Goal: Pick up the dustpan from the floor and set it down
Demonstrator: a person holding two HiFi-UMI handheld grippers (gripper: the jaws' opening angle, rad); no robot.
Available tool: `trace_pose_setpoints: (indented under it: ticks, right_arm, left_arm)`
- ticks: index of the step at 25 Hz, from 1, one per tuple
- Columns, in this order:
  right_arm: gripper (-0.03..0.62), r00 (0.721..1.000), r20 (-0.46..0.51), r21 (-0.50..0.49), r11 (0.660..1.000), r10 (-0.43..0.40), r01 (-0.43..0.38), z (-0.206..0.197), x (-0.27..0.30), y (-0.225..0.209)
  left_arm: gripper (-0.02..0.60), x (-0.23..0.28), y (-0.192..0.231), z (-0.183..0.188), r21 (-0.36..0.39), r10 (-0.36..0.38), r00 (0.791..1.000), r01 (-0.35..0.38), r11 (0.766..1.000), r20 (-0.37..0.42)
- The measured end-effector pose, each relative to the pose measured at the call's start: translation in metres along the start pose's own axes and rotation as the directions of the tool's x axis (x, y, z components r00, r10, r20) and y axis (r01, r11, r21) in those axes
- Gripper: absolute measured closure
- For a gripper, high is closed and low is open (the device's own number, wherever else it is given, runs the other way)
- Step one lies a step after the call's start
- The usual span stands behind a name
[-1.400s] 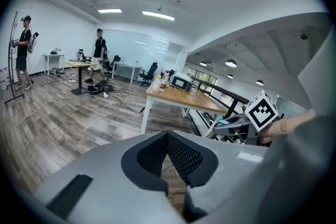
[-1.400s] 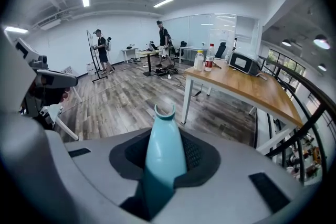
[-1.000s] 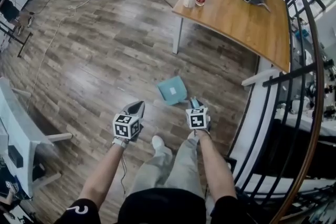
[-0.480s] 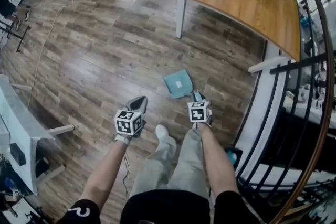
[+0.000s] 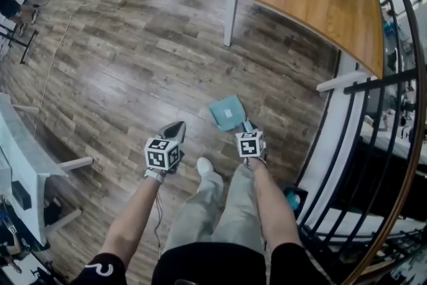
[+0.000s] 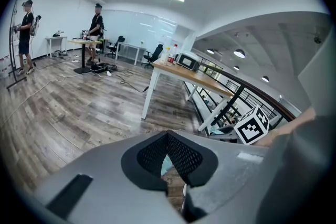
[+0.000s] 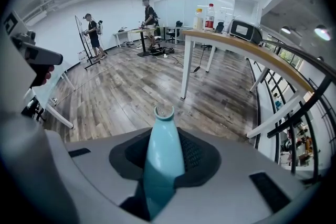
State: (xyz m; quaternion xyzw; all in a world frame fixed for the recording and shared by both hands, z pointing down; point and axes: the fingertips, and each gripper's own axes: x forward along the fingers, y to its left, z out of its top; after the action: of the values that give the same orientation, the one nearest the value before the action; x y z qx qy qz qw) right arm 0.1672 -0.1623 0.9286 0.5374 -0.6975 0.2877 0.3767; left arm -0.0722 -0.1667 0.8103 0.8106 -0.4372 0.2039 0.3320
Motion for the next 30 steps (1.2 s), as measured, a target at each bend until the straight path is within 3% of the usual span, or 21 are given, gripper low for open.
trace_pose_setpoints:
  ticks: [14,30]
  right_arm:
    - [0.494,0.989,-0.131,0.029,0.998,0.063,-0.06,-0.055,-0.003,0.018]
    - [0.445,0.993,-0.084,0.066,0.994,0.089,-0.083,-0.028,-0.031,0.013]
  left_arm:
    - [0.584,0.007,-0.018,-0.014,-0.004,-0.027,0.999,0.026,1.0,-0.033]
    - [0.584,-0.002,-0.037,0.001,0.001,-0.037,0.999,0.037,0.999,-0.018]
